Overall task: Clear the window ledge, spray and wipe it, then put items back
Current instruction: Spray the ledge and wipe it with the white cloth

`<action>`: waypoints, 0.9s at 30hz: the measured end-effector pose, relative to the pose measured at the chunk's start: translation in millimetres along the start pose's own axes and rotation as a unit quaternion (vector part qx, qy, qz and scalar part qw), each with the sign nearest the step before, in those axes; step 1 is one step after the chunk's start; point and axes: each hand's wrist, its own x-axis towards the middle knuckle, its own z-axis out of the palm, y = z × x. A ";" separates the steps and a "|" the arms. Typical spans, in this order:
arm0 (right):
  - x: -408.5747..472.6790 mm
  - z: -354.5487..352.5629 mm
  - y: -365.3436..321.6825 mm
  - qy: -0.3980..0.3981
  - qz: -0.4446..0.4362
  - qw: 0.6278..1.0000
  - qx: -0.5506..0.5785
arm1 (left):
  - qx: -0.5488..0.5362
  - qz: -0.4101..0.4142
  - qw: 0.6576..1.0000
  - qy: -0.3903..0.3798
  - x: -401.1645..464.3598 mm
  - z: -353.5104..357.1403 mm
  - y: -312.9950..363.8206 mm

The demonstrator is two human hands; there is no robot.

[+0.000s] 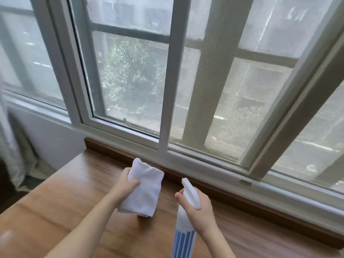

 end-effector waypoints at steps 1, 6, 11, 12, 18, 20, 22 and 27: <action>1.1 7.9 -3.7 -0.007 -0.008 1.000 -0.004 | -0.003 0.011 1.000 0.016 -5.1 -13.6 -1.8; -1.9 54.6 -32.0 -0.047 -0.045 0.998 -0.007 | -0.033 -0.004 0.997 0.064 -21.3 -80.2 -24.8; 8.4 104.2 -62.6 -0.078 -0.051 0.996 -0.002 | -0.065 -0.028 0.997 0.033 -7.9 -140.7 -41.4; 11.7 114.9 -68.2 -0.077 -0.056 0.995 -0.002 | -0.066 -0.035 0.997 0.006 -1.1 -153.5 -42.2; 37.7 179.4 -93.1 -0.042 -0.043 0.998 -0.008 | 0.130 -0.028 0.973 -0.189 74.2 -222.4 -60.2; 49.6 203.1 -101.9 -0.029 -0.028 0.999 -0.010 | 0.203 -0.017 0.947 -0.247 106.0 -236.3 -64.8; 60.2 224.6 -108.4 -0.017 -0.010 1.000 -0.009 | 0.247 -0.012 0.921 -0.301 131.3 -245.3 -64.7; 78.6 263.9 -121.9 0.027 0.028 0.999 -0.005 | 0.352 0.008 0.855 -0.380 186.3 -255.5 -58.4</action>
